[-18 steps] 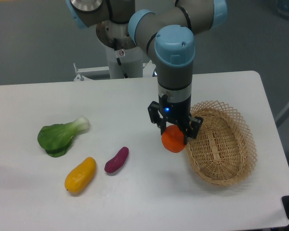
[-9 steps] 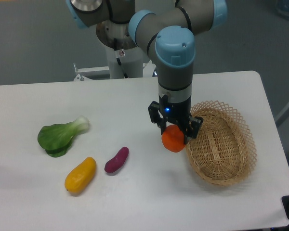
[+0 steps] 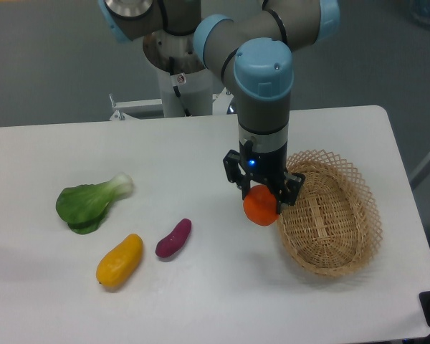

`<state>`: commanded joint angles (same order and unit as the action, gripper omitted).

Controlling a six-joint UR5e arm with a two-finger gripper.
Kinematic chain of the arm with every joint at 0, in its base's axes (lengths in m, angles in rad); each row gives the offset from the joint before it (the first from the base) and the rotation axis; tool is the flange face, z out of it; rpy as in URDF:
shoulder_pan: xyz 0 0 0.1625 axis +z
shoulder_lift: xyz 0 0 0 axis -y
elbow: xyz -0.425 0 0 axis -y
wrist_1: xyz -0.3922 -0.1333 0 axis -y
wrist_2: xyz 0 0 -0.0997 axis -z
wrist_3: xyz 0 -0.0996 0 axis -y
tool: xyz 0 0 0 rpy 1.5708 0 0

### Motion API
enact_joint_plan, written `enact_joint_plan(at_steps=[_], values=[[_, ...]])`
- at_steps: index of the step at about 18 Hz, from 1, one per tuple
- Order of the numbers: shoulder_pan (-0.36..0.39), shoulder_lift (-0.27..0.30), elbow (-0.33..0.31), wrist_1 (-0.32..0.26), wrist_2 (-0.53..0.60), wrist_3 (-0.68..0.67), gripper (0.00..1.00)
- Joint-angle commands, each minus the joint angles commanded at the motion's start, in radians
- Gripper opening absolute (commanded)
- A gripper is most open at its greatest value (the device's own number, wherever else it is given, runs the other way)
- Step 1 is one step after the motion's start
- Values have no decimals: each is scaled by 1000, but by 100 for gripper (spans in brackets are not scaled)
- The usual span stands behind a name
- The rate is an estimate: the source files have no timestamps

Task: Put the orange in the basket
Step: 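Hold the orange in the gripper beside the wicker basket, then carry the held orange over the wicker basket and lower it inside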

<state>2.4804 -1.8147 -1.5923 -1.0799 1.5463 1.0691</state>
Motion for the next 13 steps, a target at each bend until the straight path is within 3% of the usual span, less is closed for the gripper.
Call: enact_joint_plan(at_steps=[6,9,13], values=[[113,-3,-37,5,-2,199,60],[195,-38,-67,23,-2,323,60],[218,-80,-90,26,-2,329,60]])
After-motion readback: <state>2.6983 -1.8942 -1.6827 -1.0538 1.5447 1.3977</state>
